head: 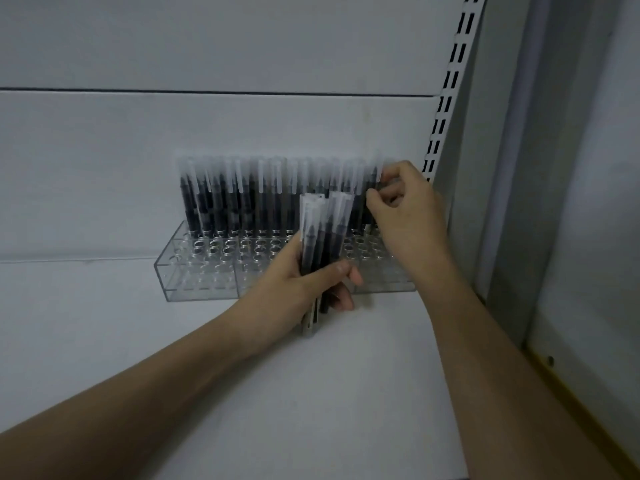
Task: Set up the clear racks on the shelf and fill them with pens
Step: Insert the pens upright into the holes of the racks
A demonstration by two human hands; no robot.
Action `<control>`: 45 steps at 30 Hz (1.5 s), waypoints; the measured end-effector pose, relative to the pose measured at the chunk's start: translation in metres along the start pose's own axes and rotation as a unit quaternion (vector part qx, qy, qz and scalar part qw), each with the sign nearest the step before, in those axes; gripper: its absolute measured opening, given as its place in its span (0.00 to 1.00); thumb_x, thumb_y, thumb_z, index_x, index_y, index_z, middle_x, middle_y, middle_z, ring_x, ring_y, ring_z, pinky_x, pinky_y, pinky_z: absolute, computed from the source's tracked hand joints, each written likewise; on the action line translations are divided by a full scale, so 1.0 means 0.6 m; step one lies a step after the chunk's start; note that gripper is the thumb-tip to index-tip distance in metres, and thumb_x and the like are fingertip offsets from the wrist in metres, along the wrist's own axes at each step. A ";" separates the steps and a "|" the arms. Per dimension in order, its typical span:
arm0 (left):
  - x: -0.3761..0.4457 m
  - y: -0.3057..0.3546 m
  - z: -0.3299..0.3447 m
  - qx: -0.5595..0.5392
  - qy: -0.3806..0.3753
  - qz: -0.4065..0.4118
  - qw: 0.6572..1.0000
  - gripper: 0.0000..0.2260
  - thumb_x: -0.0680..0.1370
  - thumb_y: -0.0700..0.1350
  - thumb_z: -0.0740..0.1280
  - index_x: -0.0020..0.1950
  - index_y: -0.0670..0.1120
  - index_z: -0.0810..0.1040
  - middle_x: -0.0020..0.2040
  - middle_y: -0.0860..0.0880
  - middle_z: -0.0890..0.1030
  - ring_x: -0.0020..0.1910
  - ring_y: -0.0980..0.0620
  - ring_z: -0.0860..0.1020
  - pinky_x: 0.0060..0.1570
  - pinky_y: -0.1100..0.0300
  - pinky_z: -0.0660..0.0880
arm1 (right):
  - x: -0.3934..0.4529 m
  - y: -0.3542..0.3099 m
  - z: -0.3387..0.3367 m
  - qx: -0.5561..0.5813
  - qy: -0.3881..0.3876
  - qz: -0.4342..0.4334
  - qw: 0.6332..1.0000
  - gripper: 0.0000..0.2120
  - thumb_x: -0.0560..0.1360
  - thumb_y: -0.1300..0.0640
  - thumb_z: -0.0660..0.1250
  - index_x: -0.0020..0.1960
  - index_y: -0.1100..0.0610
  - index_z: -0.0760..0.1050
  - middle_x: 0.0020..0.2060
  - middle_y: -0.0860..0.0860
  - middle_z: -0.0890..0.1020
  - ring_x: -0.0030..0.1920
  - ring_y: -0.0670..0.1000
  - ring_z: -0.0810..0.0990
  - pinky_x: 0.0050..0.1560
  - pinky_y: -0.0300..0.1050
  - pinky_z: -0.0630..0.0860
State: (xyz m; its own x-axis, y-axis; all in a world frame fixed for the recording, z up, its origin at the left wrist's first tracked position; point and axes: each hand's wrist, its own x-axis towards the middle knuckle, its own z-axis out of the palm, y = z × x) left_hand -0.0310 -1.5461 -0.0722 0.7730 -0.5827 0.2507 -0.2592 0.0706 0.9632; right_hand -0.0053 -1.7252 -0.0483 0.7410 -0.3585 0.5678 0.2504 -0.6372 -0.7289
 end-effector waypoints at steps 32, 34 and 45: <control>-0.004 0.017 -0.017 -0.111 0.055 -0.027 0.992 0.08 0.81 0.40 0.64 0.59 0.41 0.73 0.49 0.42 0.85 0.34 0.42 0.82 0.29 0.54 0.79 | -0.034 -0.052 -0.013 0.326 -0.149 0.081 0.930 0.09 0.76 0.59 0.71 0.47 0.59 0.71 0.40 0.53 0.86 0.36 0.50 0.80 0.32 0.42 0.75; -0.003 0.018 -0.019 -0.113 0.063 -0.022 0.991 0.07 0.81 0.40 0.63 0.59 0.41 0.73 0.50 0.42 0.85 0.34 0.42 0.82 0.29 0.55 0.79 | -0.034 -0.051 -0.014 0.345 -0.171 0.079 0.919 0.06 0.76 0.64 0.70 0.49 0.59 0.73 0.43 0.55 0.86 0.40 0.52 0.82 0.35 0.43 0.77; 0.000 0.013 -0.019 -0.107 0.086 -0.042 0.990 0.10 0.82 0.43 0.62 0.62 0.40 0.71 0.46 0.45 0.84 0.29 0.44 0.80 0.27 0.57 0.77 | -0.015 -0.035 -0.035 0.289 0.136 0.033 0.947 0.10 0.77 0.65 0.70 0.55 0.58 0.72 0.46 0.51 0.81 0.42 0.44 0.82 0.45 0.43 0.82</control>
State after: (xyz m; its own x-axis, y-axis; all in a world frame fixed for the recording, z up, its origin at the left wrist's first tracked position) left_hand -0.0268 -1.5364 -0.0634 0.8790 -0.4479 0.1636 -0.0756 0.2079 0.9752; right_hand -0.0304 -1.7229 -0.0299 0.5986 -0.5964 0.5348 0.5668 -0.1565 -0.8089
